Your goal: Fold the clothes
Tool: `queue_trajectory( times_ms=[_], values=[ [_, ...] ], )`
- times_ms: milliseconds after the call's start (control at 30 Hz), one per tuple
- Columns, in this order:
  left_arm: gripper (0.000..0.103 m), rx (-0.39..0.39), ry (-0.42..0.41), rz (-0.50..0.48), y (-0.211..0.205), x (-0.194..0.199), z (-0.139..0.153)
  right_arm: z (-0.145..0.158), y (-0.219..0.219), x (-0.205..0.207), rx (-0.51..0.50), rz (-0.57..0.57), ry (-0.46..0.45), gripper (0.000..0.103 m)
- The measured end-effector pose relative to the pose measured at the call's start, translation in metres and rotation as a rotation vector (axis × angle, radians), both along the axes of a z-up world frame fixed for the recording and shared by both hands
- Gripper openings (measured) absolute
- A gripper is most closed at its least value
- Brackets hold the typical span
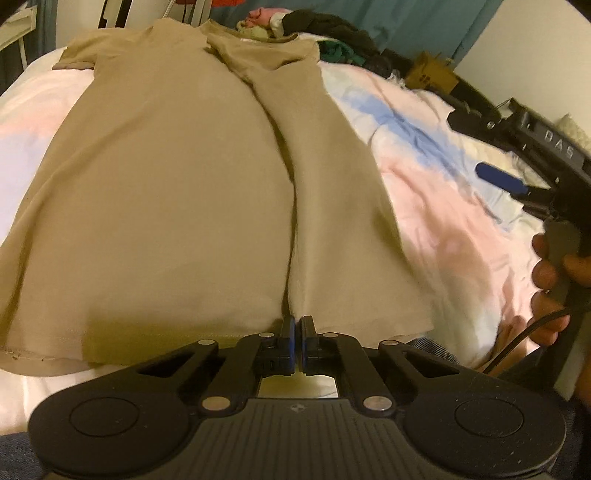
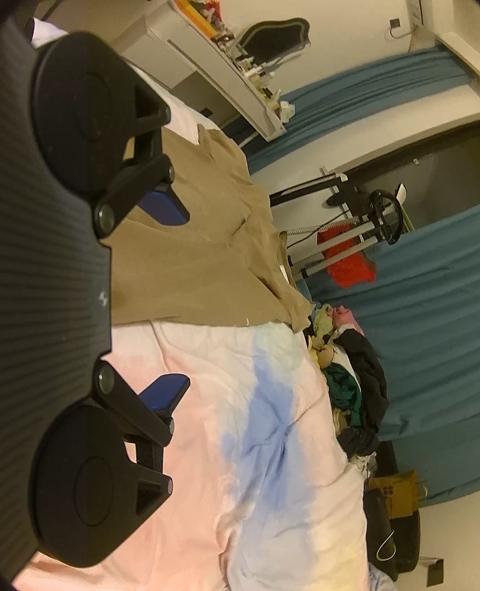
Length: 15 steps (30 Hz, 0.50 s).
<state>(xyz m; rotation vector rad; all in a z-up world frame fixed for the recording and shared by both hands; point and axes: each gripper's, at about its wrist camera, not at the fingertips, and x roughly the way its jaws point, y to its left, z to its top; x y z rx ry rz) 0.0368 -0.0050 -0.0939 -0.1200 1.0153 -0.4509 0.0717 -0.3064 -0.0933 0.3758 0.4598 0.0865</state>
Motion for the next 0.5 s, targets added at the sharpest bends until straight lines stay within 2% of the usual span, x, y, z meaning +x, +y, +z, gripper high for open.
queue_trajectory(
  times_ms=[67, 133, 200, 267, 333, 400, 500],
  values=[
    [0.007, -0.001, -0.036, 0.001, 0.001, -0.003, 0.008, 0.002, 0.002, -0.002, -0.004, 0.012, -0.005, 0.089],
    [0.022, 0.02, -0.09, 0.009, -0.001, -0.006, 0.016, 0.004, 0.004, -0.005, -0.008, 0.021, -0.014, 0.089],
    [0.049, 0.038, -0.15, 0.019, -0.004, -0.008, 0.026, 0.007, 0.006, -0.008, -0.008, 0.029, -0.029, 0.089],
    [0.062, 0.056, -0.211, 0.038, -0.009, -0.004, 0.038, 0.011, 0.007, -0.012, -0.006, 0.037, -0.046, 0.088],
    [0.07, 0.075, -0.268, 0.057, -0.015, 0.002, 0.054, 0.013, 0.009, -0.014, -0.014, 0.041, -0.061, 0.089],
    [0.084, 0.093, -0.343, 0.068, -0.018, 0.007, 0.075, 0.015, 0.01, -0.016, -0.023, 0.042, -0.073, 0.089],
    [0.091, 0.111, -0.449, 0.092, -0.023, 0.017, 0.095, 0.015, 0.012, -0.017, -0.036, 0.037, -0.084, 0.088]
  ],
)
